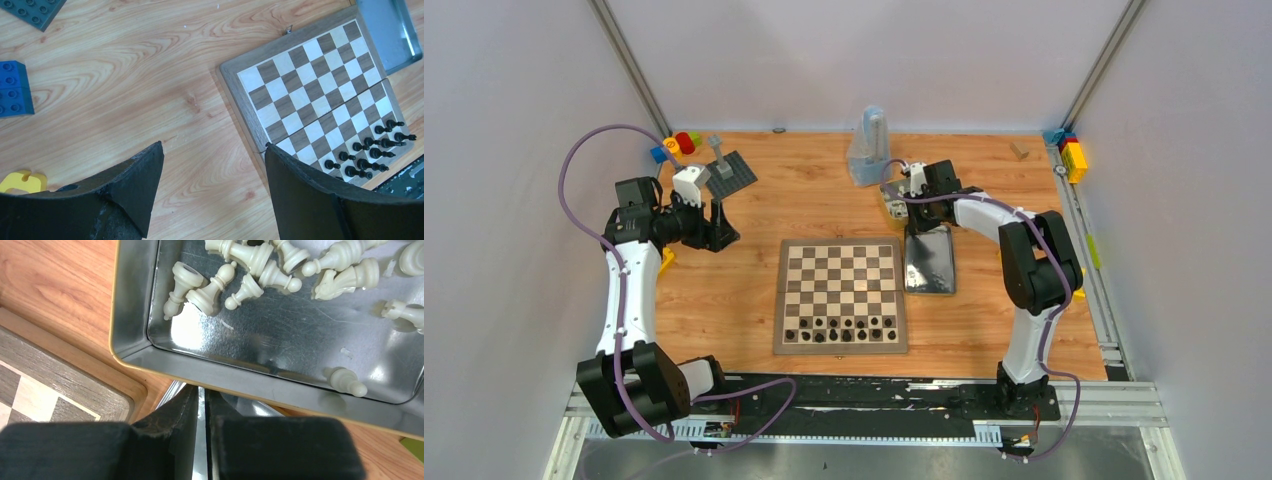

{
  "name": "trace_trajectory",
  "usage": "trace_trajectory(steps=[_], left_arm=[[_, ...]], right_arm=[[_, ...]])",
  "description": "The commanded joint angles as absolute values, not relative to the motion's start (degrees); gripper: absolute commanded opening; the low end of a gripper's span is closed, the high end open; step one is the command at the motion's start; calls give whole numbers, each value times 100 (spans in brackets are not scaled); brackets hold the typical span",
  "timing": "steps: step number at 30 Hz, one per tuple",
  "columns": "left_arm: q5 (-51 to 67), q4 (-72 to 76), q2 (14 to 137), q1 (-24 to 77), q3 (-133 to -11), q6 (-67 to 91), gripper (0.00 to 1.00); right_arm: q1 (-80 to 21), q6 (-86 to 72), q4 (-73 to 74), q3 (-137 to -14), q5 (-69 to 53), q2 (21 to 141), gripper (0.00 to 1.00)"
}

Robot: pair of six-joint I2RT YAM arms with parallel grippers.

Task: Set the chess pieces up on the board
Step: Pick up the chess piece from the storage box.

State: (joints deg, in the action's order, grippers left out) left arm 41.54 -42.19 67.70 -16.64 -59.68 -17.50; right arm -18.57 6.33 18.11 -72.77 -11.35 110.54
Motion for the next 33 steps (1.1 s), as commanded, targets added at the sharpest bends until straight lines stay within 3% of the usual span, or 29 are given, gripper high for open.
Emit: trace_trajectory(steps=[1,4,9,14,25,33], left_arm=[[4264,-4183,6776,-1723,-5985,-1901,82],[4265,-4192,6754,-1723,-5985,-1903,82],[4271,-4184,6763,-1723,-5982,-1892,82],[4268,-4183,6759,-1723,-5986,-1890,82],[4269,-4192,6778,-1723,-6011,-1894,82],[4292,-4360,6763,-1723,-6136,-2236,82]], right_arm=[[-1872,801,1893,-7072,-1132,10962,11],[-1863,940,1891,-6968,-1036,10855,12],[-1865,1286,1894,-6913,-984,10840,23],[-1863,1421,1915,-6929,-978,10915,24],[-1864,1526,1949,-6872,-906,10888,9],[-1869,1940,2230,-6586,-1286,10089,0]])
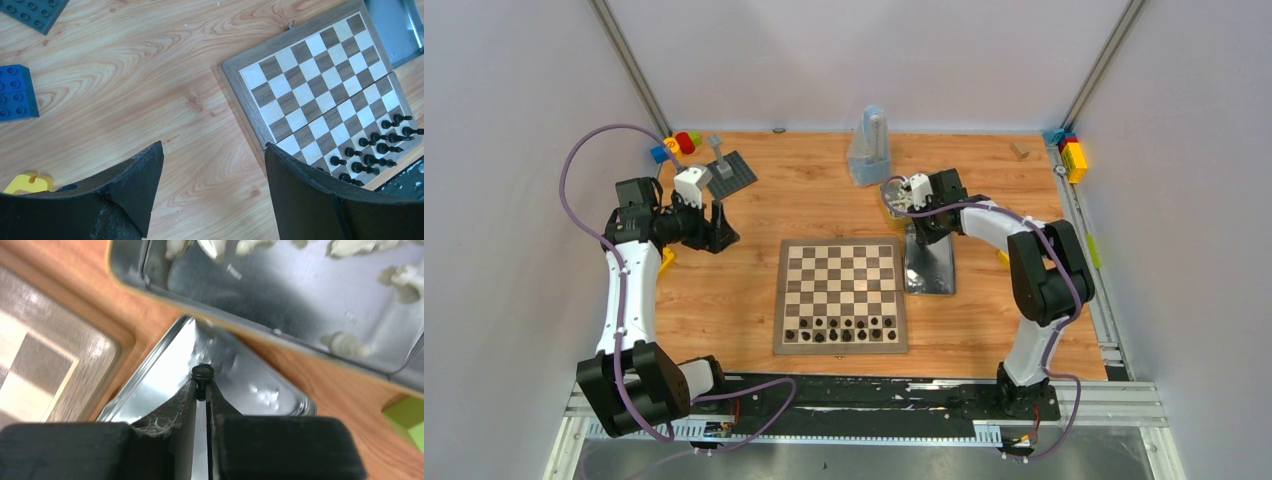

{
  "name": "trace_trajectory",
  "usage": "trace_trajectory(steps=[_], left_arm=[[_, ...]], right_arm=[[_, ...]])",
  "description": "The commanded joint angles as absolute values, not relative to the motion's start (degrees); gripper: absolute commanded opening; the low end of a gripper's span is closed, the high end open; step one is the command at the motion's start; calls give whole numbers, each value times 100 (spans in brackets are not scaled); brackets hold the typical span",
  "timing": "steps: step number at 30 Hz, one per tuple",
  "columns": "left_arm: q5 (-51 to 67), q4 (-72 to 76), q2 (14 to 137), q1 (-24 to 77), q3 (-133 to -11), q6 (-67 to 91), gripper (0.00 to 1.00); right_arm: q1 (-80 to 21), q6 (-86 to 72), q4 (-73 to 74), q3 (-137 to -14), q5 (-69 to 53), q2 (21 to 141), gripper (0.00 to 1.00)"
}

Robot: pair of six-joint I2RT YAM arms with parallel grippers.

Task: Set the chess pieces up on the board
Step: Pick up the chess piece from the storage box, then place the chess piece on the chessboard.

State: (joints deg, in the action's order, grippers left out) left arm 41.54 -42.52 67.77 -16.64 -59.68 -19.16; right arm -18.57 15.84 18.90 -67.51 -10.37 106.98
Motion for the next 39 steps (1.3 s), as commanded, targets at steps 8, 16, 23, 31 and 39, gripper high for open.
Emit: trace_trajectory(steps=[8,16,23,31,39], left_arm=[[4834,-4522,6566,-1714,-6211,-2735,79],[6003,-4379,6423,-707,-6269,-2892,77],[6381,-4258,6643,950,-6333,-3877,81],[6428,-3551,6638,1819,-5982,-5159,84],[6147,-3151,7051,2395,-6020,-5647,78]], right_arm=[[-2043,2396,3078,-6606,-2529,9142,0],[-3210,2391,3136,-6905,-3170,8690,0],[-3762,2094,3155,-7760,-4286,9133,0],[-3797,1856,3344,-8090,-5437,9330,0],[-3798,1715,3408,-8086,-5851,9339,0]])
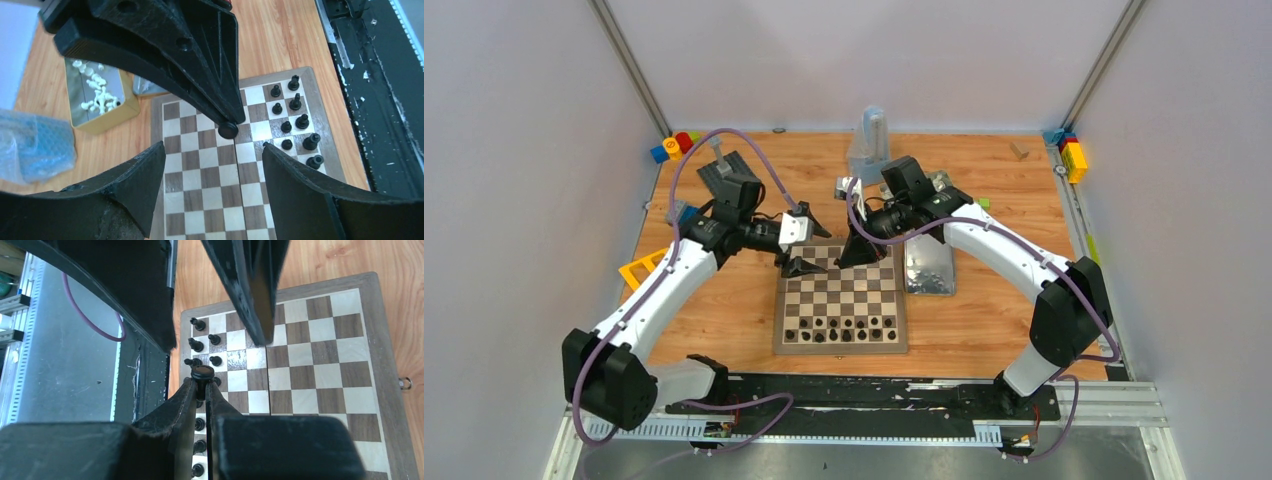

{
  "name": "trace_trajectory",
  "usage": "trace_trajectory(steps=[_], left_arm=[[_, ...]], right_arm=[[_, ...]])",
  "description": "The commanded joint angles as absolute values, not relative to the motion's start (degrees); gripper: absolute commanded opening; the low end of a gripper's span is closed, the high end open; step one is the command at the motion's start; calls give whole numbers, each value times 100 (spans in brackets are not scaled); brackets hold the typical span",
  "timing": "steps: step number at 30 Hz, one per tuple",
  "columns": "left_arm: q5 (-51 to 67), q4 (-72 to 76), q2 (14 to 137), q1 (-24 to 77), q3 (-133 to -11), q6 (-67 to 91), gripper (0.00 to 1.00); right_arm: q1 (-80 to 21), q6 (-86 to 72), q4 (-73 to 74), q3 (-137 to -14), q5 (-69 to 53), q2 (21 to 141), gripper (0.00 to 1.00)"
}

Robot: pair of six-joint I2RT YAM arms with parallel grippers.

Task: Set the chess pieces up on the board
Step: Place the chess piece on the chessboard.

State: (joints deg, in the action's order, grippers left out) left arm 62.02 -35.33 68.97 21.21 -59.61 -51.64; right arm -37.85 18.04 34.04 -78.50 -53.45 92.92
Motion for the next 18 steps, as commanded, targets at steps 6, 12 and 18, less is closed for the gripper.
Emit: trace_trajectory(steps=[6,12,18], left_arm=[[5970,-3080,7132,2734,-5987,-5812,70],[5880,-3232,7121,2873,-5979,-5941,59],[5720,-3594,7093,2917,-6006,-6219,54]], right_arm=[[-3806,1660,3441,-8073,-5855,9312,0],[-3805,1653,3450,-8043,-5792,9289,0],[-3797,1650,3453,-8017,-5732,9234,0]])
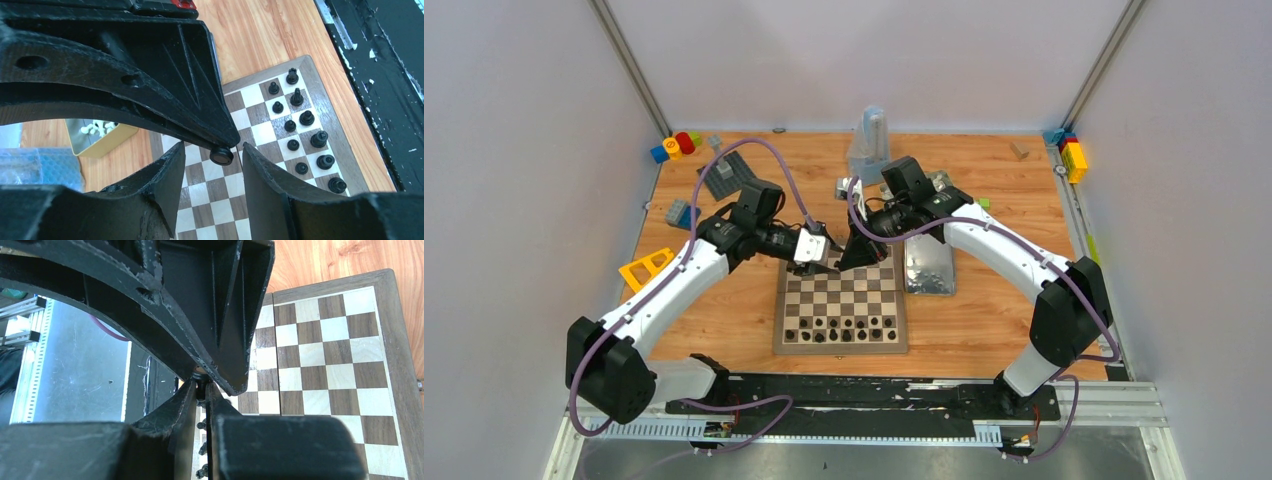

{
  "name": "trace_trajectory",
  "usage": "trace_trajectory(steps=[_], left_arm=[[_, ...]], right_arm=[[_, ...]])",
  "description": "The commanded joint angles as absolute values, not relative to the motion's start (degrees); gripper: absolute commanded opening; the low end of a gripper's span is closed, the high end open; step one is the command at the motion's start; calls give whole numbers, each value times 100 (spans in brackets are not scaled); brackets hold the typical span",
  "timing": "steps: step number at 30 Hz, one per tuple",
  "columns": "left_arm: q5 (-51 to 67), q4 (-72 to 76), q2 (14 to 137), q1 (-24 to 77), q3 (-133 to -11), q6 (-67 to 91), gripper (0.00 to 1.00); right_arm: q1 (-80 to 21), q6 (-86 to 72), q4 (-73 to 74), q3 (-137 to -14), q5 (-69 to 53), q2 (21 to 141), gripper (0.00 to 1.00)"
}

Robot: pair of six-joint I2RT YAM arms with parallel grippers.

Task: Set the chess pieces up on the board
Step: Place the chess piece on the chessboard.

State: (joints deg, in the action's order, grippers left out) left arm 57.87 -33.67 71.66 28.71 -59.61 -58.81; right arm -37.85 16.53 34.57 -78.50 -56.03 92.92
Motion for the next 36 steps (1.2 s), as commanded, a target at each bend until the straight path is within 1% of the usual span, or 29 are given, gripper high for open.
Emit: trace_trajectory(steps=[1,15,28,36], left_arm=[[5699,-3625,7088,2918,-6009,-6238,53],[5700,-3673,7051,2923,-6084,-6228,41],[5744,-3726,7013,2927,-6130,-6201,35],[5820,-3674,7005,2925,-6143,-6120,36]], right_arm=[[-3797,1652,3455,-8016,-5726,9233,0],[-3796,1652,3465,-8007,-5695,9299,0],[-3797,1661,3463,-7978,-5672,9363,0],[-3797,1661,3492,-7995,-5678,9446,0]])
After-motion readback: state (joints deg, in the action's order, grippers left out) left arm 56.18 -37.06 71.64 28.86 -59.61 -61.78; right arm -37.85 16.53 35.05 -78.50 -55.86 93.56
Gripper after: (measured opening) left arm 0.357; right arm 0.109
